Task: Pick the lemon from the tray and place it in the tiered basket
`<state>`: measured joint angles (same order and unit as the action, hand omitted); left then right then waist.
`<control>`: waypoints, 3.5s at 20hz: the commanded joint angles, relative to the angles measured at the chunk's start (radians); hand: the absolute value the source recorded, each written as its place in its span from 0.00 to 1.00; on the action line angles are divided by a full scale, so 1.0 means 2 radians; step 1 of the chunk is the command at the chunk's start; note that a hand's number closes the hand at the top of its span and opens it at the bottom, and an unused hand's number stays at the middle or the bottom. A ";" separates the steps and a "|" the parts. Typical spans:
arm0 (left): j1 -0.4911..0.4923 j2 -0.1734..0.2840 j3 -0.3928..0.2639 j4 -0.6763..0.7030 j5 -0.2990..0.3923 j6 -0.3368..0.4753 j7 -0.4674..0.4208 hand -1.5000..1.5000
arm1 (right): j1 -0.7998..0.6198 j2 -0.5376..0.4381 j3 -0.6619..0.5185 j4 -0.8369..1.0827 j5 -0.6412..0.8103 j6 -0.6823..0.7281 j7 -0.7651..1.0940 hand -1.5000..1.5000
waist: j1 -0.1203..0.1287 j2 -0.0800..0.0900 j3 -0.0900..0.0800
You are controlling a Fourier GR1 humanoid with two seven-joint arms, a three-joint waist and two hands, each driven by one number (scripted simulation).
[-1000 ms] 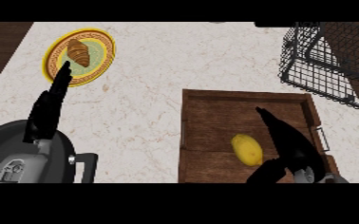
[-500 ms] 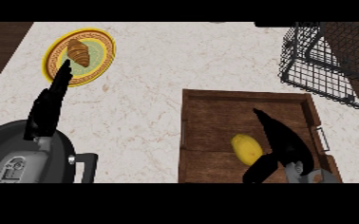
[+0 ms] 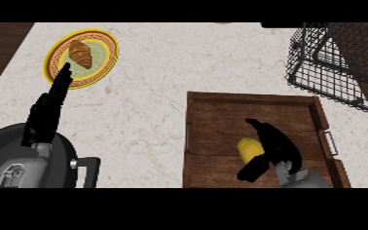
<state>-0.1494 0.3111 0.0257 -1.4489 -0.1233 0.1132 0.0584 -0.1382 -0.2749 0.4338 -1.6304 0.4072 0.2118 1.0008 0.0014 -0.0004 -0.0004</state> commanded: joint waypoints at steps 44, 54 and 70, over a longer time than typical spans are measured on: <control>-0.008 -0.015 0.025 -0.010 -0.015 -0.019 0.016 0.50 | -0.470 -0.014 -0.177 0.213 0.314 -0.119 -0.007 1.00 | 0.001 0.000 0.000; 0.000 -0.037 0.018 0.005 -0.029 -0.013 -0.004 0.50 | -0.447 -0.075 -0.245 0.310 0.267 -0.161 -0.162 1.00 | 0.006 0.003 0.000; 0.005 -0.028 0.029 -0.027 -0.024 -0.032 0.014 0.50 | -0.448 -0.192 -0.245 0.459 0.360 -0.164 -0.250 1.00 | 0.006 0.002 0.000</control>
<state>-0.1436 0.2465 0.0677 -1.4805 -0.1875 0.0663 0.0726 -1.0320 -0.6049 -0.0240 -0.7699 1.1437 -0.1189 0.6002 0.0149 0.0045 0.0000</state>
